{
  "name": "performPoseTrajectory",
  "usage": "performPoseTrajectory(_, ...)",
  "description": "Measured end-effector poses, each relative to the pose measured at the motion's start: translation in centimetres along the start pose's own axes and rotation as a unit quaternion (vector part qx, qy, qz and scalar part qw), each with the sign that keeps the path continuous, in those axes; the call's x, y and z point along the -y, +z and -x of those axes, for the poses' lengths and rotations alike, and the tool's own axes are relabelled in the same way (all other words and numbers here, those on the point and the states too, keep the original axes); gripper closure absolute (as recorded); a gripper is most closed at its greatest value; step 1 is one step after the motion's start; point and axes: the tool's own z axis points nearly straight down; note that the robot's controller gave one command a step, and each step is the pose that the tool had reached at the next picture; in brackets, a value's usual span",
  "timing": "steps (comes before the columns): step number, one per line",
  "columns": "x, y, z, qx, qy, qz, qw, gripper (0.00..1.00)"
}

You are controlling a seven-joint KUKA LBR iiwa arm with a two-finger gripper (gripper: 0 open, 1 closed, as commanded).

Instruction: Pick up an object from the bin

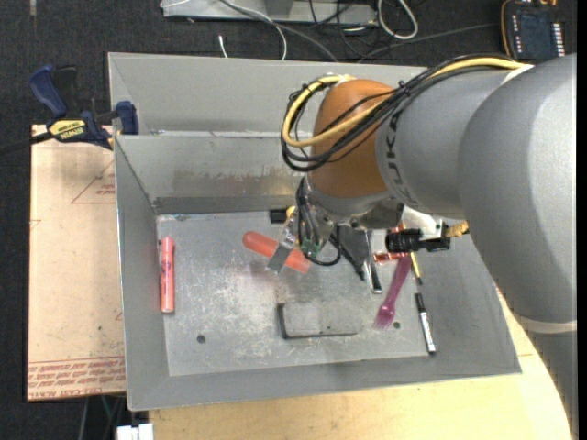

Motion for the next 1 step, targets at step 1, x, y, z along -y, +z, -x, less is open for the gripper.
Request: performPoseTrajectory(1, -0.13, -1.99, 0.11, 0.0025, -0.001, 0.002, 1.0, 1.0)
